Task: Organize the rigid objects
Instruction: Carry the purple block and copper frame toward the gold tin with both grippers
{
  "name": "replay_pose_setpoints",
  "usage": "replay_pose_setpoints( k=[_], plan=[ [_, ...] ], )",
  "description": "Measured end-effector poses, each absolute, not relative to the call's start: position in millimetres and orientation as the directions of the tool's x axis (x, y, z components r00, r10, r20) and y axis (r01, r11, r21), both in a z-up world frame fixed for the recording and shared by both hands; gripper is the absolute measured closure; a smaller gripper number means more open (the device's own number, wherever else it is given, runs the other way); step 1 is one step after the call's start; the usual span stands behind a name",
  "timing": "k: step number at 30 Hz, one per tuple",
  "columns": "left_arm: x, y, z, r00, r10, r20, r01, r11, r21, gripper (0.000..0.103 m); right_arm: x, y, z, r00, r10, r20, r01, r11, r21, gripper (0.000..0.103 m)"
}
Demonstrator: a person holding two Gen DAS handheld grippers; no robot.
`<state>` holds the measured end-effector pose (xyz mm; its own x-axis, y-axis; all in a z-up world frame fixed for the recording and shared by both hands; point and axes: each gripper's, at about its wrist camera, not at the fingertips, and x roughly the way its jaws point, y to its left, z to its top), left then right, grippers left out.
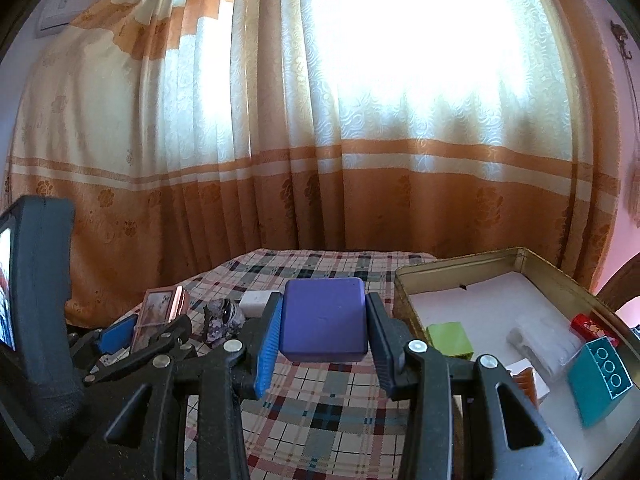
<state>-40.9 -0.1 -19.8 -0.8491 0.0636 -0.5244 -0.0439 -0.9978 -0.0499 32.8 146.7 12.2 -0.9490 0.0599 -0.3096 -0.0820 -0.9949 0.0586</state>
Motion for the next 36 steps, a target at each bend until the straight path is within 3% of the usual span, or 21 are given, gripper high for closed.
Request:
replay_pose_setpoints(
  k=[12,36],
  plan=[
    [-34.8,7.7,-18.1,-0.852,0.074,-0.519,-0.063,-0.997,-0.038,0.057,55.7,144.6,22.0,-0.973,0.096,-0.211,-0.103,-0.995,0.02,0.059],
    [-12.1,29.3,-10.2,-0.868,0.136,-0.478,-0.131,-0.99,-0.044,0.057,73.8,170.4,28.0,-0.975,0.144,-0.167,-0.156,-0.986,0.063,0.059]
  ],
)
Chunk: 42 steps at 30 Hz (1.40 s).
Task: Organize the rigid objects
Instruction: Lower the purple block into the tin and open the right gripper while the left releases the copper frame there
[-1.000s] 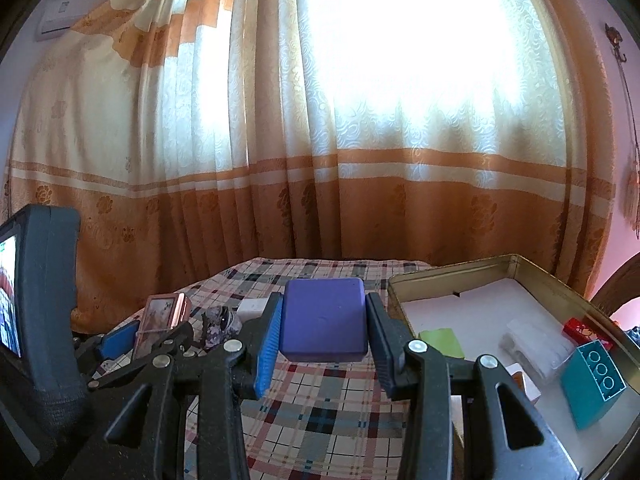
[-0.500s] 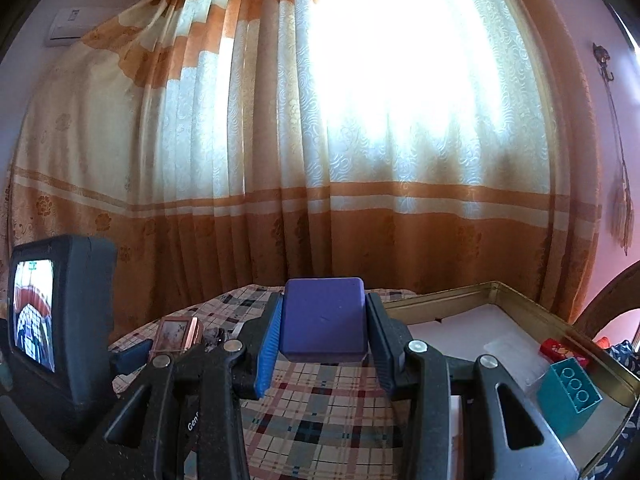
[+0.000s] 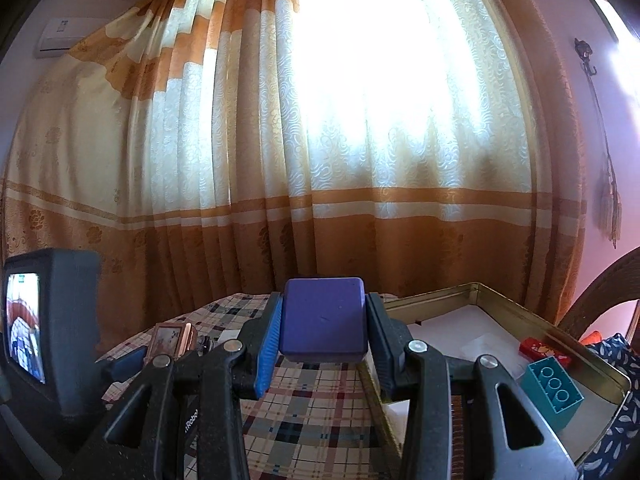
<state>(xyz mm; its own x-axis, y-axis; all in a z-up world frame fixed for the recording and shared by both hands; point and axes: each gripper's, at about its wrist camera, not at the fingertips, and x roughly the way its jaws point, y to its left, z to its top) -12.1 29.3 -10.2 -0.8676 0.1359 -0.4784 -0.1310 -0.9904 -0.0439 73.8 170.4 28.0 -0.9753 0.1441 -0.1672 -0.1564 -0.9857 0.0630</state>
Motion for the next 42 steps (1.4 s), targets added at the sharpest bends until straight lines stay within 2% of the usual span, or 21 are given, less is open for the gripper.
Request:
replay_pose_setpoints(
  k=[4,13,27,42],
  plan=[
    [-4.1,40.3,-6.9,-0.868,0.172,-0.465,-0.176,-0.984,-0.036,0.057,78.6,179.2,28.7,-0.972,0.161,-0.169,-0.175,-0.982,0.071,0.059],
    [4.7,54.8,-2.5,-0.833,0.285,-0.475,-0.269,-0.958,-0.102,0.057,88.2,200.6,27.1,-0.961,0.195,-0.197,-0.216,-0.972,0.089,0.059],
    [22.4,85.2,16.8,-0.828,0.349,-0.439,-0.355,-0.932,-0.072,0.057,102.9,239.1,29.3,-0.942,0.262,-0.211,-0.29,-0.95,0.115,0.059],
    [28.4,138.2,29.9,-0.772,0.453,-0.446,-0.468,-0.88,-0.082,0.057,114.6,321.8,40.2,-0.883,0.398,-0.25,-0.441,-0.886,0.144,0.06]
  ],
)
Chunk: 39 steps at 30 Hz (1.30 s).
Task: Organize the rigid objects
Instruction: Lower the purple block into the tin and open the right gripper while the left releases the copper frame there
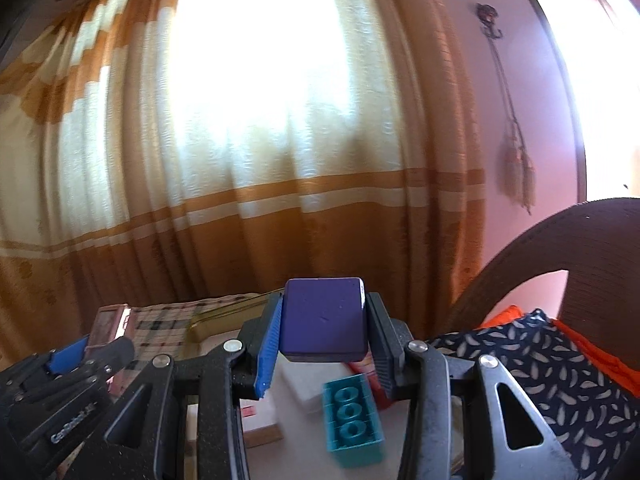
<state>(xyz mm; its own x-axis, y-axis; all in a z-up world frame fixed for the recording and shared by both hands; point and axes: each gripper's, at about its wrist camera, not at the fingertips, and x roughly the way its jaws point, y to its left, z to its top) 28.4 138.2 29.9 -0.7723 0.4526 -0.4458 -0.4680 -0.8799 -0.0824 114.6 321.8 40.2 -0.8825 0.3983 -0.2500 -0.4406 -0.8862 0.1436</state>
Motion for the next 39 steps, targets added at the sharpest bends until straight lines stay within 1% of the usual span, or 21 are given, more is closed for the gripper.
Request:
replay_pose_setpoints(
  k=[6,12,24,34,39],
  plan=[
    [25.8,160.2,33.5,-0.753,0.467,-0.464,-0.49,-0.868,-0.079,0.057,114.7,333.9,47.6,-0.879,0.413,-0.24,-0.451,-0.883,0.132,0.06],
    [26.3,175.1,39.6,-0.753,0.471,-0.46,-0.5,-0.864,-0.066,0.057,114.2,338.0,54.0,-0.881,0.412,-0.232,-0.447,-0.886,0.122,0.06],
    [14.2,192.8,38.6,-0.745,0.454,-0.489,-0.494,-0.868,-0.053,0.057,98.4,345.9,61.5,-0.882,0.397,-0.256,-0.431,-0.898,0.09,0.06],
    [-7.5,202.9,37.6,-0.727,0.428,-0.536,-0.483,-0.875,-0.044,0.057,64.5,353.6,70.4,-0.883,0.338,-0.326,-0.384,-0.919,0.086,0.06],
    [-22.7,212.0,32.4,-0.696,0.403,-0.594,-0.478,-0.878,-0.035,0.057,42.5,361.0,74.4,-0.87,0.308,-0.384,-0.364,-0.928,0.081,0.06]
  ],
)
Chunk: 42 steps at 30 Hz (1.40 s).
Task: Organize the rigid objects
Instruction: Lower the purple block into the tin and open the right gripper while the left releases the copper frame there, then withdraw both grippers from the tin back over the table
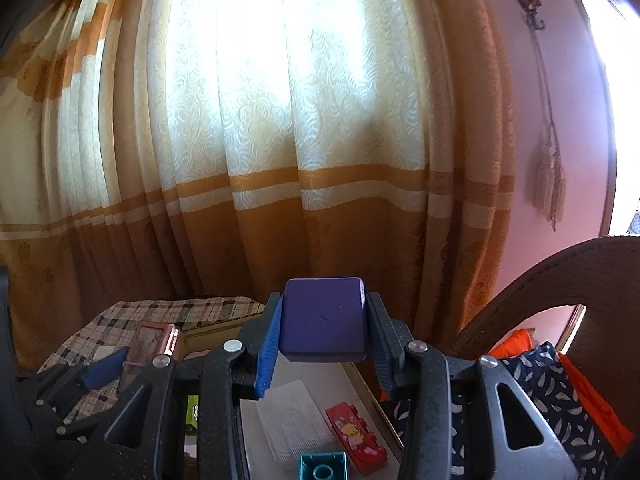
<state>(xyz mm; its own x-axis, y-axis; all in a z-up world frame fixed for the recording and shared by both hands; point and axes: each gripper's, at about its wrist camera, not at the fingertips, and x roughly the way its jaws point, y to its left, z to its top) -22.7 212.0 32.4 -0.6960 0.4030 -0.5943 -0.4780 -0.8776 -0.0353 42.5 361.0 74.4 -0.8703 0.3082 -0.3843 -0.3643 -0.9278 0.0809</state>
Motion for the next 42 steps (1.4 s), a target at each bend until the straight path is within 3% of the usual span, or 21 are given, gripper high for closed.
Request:
replay_pose_setpoints(
  k=[7,16,27,28,30,32,34,42],
  plan=[
    [-47.6,225.7,24.0,-0.629,0.359,-0.689,-0.461,-0.886,-0.041,0.057,9.2,373.4,74.6,-0.842,0.243,-0.482,-0.331,-0.938,0.106,0.06],
    [-69.4,235.3,11.3,-0.596,0.286,-0.75,-0.432,-0.902,-0.001,0.057,-40.3,378.3,53.3,-0.752,0.143,-0.643,-0.291,-0.948,0.13,0.059],
    [-80.9,246.4,-12.4,-0.548,0.212,-0.81,-0.426,-0.903,0.052,0.057,-56.4,386.6,26.4,-0.697,0.04,-0.716,-0.275,-0.937,0.216,0.058],
    [-80.1,247.0,-12.2,-0.552,0.209,-0.807,-0.427,-0.902,0.058,0.056,-56.0,388.1,25.3,-0.695,0.027,-0.719,-0.278,-0.932,0.234,0.055],
    [-78.1,248.3,-9.9,-0.561,0.209,-0.801,-0.436,-0.897,0.071,0.038,-51.8,393.1,24.5,-0.699,0.008,-0.715,-0.293,-0.915,0.277,0.027],
    [-73.9,248.1,-4.5,-0.565,0.247,-0.787,-0.463,-0.885,0.055,0.013,-41.1,398.5,28.3,-0.731,0.001,-0.682,-0.314,-0.888,0.335,0.023],
    [-65.2,243.7,5.4,-0.628,0.247,-0.738,-0.446,-0.891,0.081,0.0,-29.7,403.0,33.7,-0.761,-0.001,-0.648,-0.327,-0.863,0.386,0.023],
    [-50.1,216.0,21.3,-0.712,0.292,-0.638,-0.43,-0.901,0.067,0.0,19.9,398.2,54.3,-0.854,0.127,-0.505,-0.381,-0.814,0.44,0.021]
  ],
)
